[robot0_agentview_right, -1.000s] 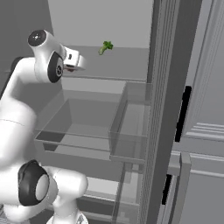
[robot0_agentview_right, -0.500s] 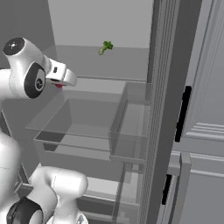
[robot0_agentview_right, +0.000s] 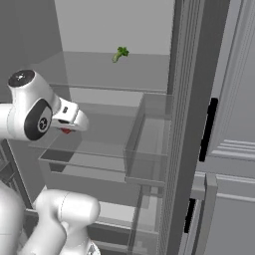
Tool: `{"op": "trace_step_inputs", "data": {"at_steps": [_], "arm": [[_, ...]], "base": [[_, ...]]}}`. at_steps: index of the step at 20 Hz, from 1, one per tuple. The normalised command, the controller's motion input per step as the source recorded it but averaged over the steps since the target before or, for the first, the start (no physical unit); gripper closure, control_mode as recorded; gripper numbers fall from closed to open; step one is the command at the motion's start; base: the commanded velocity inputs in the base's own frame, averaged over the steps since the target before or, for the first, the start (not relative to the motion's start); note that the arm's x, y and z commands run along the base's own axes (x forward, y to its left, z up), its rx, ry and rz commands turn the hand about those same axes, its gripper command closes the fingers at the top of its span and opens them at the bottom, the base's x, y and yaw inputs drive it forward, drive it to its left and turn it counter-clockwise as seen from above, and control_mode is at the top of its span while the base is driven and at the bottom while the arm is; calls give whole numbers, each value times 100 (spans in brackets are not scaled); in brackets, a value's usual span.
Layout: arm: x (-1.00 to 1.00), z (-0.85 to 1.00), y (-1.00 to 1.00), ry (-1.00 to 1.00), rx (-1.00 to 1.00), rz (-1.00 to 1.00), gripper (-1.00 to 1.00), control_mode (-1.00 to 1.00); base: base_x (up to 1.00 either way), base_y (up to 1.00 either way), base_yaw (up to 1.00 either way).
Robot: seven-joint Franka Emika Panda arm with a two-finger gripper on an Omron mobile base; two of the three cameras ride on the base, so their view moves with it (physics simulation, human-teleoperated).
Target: Take the strawberry from the fridge and place it on top of the pancake, located on the dining counter.
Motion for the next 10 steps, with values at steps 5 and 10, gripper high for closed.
{"op": "trace_step_inputs", "data": {"at_steps": [5,10], "arm": [[-5,-53,-3,11,0,5,100,-100],[-18,-43,0,3,0,3,100,-100]], "base": [[0,0,0],[0,0,0]]}}
